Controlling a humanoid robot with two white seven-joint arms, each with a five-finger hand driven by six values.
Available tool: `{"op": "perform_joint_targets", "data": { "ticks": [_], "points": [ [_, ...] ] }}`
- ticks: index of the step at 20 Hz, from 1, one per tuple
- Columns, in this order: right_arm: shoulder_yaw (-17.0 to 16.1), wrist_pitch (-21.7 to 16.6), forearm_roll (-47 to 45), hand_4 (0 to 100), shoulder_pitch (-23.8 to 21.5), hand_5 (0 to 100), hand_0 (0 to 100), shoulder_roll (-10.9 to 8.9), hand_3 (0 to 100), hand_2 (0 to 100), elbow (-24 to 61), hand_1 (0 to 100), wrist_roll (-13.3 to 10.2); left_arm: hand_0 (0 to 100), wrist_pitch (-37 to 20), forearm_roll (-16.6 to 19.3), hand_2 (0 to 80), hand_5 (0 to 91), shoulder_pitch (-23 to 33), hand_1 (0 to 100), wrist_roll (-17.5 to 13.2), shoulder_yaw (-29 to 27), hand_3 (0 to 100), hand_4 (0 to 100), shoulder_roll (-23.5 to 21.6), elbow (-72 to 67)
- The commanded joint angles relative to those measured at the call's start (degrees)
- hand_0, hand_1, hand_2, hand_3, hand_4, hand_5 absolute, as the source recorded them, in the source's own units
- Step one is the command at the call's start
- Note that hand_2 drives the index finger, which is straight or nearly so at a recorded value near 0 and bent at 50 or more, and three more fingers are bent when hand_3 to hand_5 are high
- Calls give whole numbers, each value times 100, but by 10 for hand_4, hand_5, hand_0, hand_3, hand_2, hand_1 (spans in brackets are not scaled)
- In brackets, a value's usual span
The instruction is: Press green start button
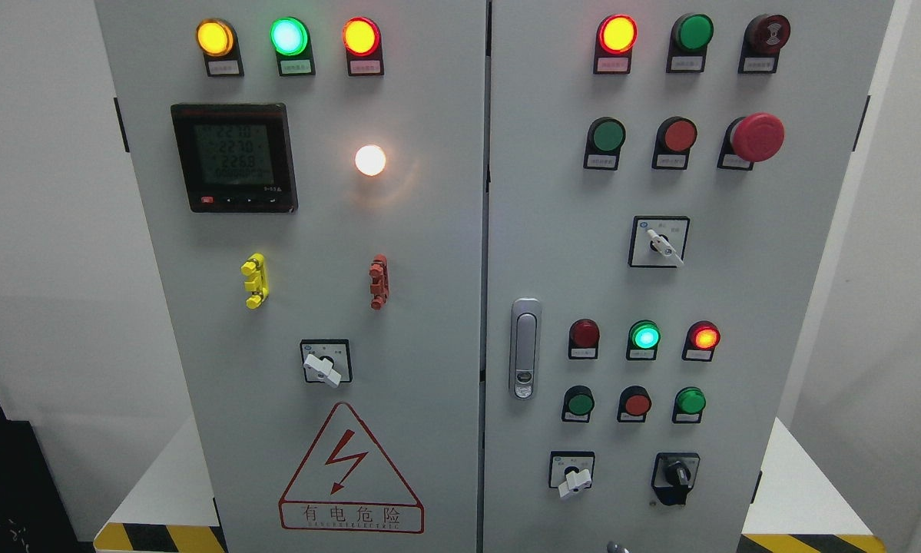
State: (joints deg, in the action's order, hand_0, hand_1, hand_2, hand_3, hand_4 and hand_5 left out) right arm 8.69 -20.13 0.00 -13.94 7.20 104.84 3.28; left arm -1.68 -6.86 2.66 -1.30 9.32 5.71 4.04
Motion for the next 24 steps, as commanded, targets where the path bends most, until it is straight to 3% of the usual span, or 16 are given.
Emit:
{"op": "perform_joint_targets", "data": {
  "ticks": [1, 10, 14, 19, 24],
  "points": [
    [-8, 9, -53, 0, -47, 0, 0, 0, 0, 0, 80, 125, 6, 120, 1, 0, 0, 0, -2, 556, -2, 0, 0, 0, 0, 0],
    [-43, -26, -26, 0, -12, 0, 0, -9, 0, 0, 80, 141, -29, 120, 1, 0, 0, 0, -2, 556, -2, 0, 0, 0, 0, 0],
    [-148, -35, 35, 0, 146, 0, 0, -17, 0, 0, 71, 279, -46, 120, 1, 0, 0, 0, -2, 556, -2, 0, 0, 0, 0, 0],
    [-289, -43, 131, 54, 366, 0, 93, -9, 81, 0, 45, 297, -46, 120, 1, 0, 0, 0, -2, 556, -2, 0, 0, 0, 0, 0],
    [-535, -244, 1202, 194, 629, 0, 127, -9, 248, 0, -209, 305, -187, 120, 1, 0, 0, 0, -2, 556, -2, 0, 0, 0, 0, 0]
  ]
}}
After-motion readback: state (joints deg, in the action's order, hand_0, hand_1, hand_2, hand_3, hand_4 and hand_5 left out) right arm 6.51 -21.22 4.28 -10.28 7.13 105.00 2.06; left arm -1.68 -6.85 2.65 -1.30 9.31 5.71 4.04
